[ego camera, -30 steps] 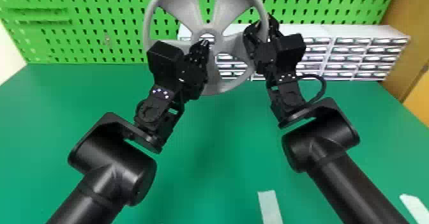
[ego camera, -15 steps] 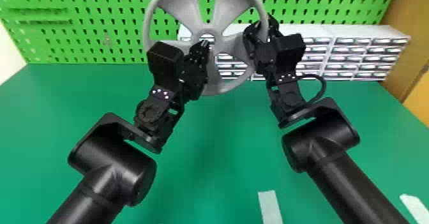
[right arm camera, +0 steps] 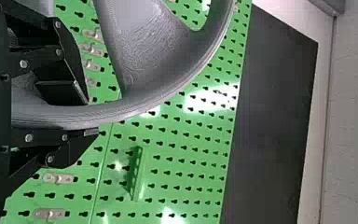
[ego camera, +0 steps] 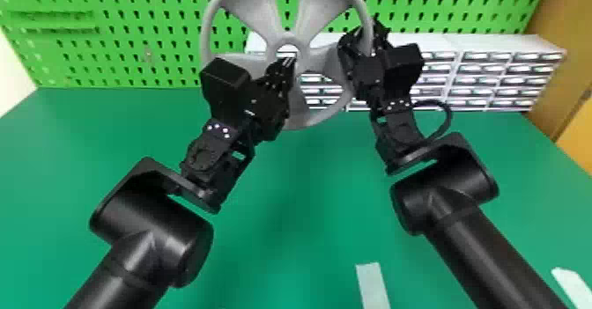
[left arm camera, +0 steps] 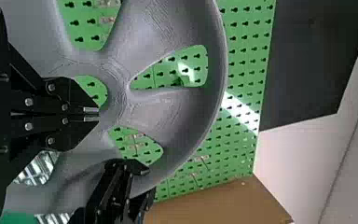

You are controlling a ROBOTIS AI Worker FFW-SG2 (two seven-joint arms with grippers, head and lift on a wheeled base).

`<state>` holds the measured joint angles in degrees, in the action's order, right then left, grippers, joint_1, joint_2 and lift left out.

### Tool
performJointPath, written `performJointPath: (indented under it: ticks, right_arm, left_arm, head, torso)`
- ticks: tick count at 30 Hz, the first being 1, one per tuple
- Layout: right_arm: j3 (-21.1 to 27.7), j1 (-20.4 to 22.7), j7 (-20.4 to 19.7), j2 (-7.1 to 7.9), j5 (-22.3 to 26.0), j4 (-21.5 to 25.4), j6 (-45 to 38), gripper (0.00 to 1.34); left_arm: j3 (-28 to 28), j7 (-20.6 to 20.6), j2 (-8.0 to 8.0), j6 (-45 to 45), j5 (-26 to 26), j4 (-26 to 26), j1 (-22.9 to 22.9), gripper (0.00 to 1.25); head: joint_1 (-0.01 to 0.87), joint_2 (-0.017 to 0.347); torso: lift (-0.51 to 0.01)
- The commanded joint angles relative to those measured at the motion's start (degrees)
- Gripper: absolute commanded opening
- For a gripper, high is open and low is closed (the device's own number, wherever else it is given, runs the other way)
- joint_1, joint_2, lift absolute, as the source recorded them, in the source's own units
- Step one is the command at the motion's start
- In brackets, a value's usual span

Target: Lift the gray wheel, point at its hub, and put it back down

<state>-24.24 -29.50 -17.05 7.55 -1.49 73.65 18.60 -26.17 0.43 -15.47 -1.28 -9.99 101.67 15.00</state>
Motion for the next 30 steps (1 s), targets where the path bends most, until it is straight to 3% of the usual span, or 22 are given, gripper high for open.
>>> performJointPath:
  ticks: [1, 16, 30]
  right_arm:
    - [0.86, -0.21, 0.0, 0.01, 0.0, 0.0, -0.67, 0.01]
    - [3.68, 0.85, 0.09, 0.27, 0.0, 0.0, -3.3, 0.01]
    - [3.32, 0.94, 0.09, 0.53, 0.0, 0.97, -3.3, 0.01]
  left_arm:
    - [2.88, -1.48, 0.0, -0.04, -0.29, 3.45, -3.22, 0.02]
    - [17.91, -2.97, 0.0, -2.41, -1.34, 15.23, -13.33, 0.02]
    - [34.17, -2.1, 2.11, -3.91, 2.43, 14.88, -17.64, 0.02]
  head:
    - [0.692, 0.048]
    - [0.692, 0.048]
    - [0.692, 0.048]
  torso:
    - [-0.088]
    - [-0.088]
    - [-0.088]
